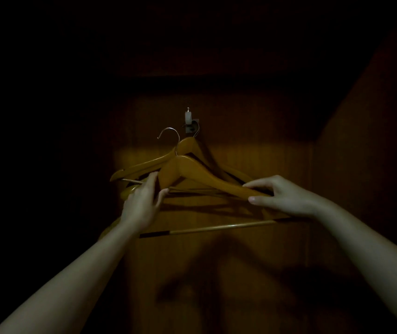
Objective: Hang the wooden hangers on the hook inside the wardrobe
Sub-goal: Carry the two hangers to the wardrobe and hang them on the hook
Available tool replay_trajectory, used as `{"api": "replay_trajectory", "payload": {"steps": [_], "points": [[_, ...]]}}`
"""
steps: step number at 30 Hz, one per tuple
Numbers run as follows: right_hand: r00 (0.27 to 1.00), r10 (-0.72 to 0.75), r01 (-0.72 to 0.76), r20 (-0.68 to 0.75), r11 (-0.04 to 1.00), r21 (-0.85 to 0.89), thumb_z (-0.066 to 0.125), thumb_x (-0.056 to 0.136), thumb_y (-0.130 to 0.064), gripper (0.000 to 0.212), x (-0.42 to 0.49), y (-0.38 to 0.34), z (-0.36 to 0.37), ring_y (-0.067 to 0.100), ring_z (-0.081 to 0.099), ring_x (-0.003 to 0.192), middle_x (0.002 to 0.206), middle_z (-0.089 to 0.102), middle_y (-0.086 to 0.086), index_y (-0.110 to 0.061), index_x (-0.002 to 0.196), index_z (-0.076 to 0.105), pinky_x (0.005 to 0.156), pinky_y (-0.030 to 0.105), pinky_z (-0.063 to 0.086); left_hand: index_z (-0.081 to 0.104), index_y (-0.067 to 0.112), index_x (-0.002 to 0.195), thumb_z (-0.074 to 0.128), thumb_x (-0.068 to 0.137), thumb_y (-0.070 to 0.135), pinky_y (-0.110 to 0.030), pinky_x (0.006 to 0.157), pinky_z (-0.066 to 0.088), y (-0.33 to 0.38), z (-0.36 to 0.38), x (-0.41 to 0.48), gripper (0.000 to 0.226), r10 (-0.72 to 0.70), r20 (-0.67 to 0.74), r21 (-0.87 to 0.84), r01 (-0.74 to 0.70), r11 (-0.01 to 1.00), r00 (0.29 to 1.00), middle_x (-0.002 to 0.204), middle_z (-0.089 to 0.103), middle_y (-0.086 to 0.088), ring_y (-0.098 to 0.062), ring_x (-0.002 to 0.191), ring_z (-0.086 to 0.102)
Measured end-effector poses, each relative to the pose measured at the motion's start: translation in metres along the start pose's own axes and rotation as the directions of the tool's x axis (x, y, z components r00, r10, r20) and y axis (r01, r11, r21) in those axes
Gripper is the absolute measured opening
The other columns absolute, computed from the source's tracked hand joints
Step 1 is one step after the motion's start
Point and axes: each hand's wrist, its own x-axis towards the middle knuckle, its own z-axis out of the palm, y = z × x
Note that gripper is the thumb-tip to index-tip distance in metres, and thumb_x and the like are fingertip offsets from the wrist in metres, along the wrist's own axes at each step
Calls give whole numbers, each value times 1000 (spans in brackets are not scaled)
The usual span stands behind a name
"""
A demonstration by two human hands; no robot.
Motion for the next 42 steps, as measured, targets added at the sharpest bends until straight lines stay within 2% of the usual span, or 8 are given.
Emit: {"api": "replay_trajectory", "payload": {"steps": [5, 11, 16, 20, 23, 30, 37, 42], "points": [[991, -75, 54, -112, 982, -179, 60, 89, -25, 52, 13, 4, -1, 4, 53, 91, 113, 54, -8, -29, 137, 41, 89, 29, 45, 22, 19, 145, 40, 97, 37, -37, 89, 49, 22, 14, 12, 55, 59, -25, 138, -55, 989, 998, 133, 53, -9, -25, 115, 57], [964, -132, 89, -231, 978, -187, 59, 89, -26, 68, 37, 22, 21, 19, 44, 125, 144, 38, -1, -28, 146, 21, 101, 34, 42, 21, 20, 146, 36, 96, 41, -36, 91, 48, 52, 33, 10, 56, 210, 14, 215, -208, 954, 978, 136, 50, -6, -22, 116, 56], [919, -165, 87, -357, 971, -224, 61, 87, -27, 75, 56, 39, 19, 23, 45, 124, 141, 37, -2, -34, 146, 15, 102, 42, 42, 24, 20, 144, 38, 97, 38, -33, 84, 50, 61, 38, 32, 52, 296, -31, 273, -277, 921, 955, 130, 53, -5, -20, 109, 59], [892, -211, 75, -400, 941, -330, 63, 85, -27, 78, 86, 37, 3, 24, 49, 115, 133, 39, -3, -36, 145, 13, 92, 40, 44, 25, 22, 142, 39, 96, 40, -30, 75, 47, 62, 38, 71, 51, 266, -41, 294, -243, 925, 963, 133, 46, -5, -21, 107, 57], [879, -231, 87, -417, 938, -335, 59, 87, -23, 74, 111, 33, -3, 22, 51, 110, 129, 41, -1, -34, 146, 16, 87, 35, 47, 21, 24, 145, 39, 96, 40, -33, 81, 48, 58, 37, 98, 55, 218, -36, 333, -194, 923, 975, 134, 45, -5, -23, 112, 54], [872, -218, 139, -439, 969, -205, 59, 87, -12, 69, 167, 30, 9, 23, 52, 110, 126, 45, 6, -24, 146, 25, 87, 31, 48, 32, 19, 136, 38, 97, 37, -37, 83, 51, 36, 37, 138, 44, 159, -50, 405, -126, 906, 986, 131, 51, -5, -23, 112, 54], [892, -198, 154, -406, 978, -139, 52, 87, 3, 70, 194, 26, 26, 29, 53, 113, 129, 44, 11, -25, 146, 26, 89, 41, 52, 23, 18, 143, 36, 98, 37, -32, 78, 51, 13, 35, 155, 51, 67, 43, 429, -79, 900, 997, 125, 56, -7, -21, 103, 59], [889, -201, 142, -410, 975, -170, 55, 89, -2, 71, 201, 31, 39, 21, 53, 111, 134, 40, 4, -25, 147, 20, 88, 28, 51, 26, 19, 141, 38, 97, 36, -34, 79, 55, 0, 41, 155, 48, 30, 63, 377, -51, 925, 998, 118, 58, -6, -18, 96, 61]]}}
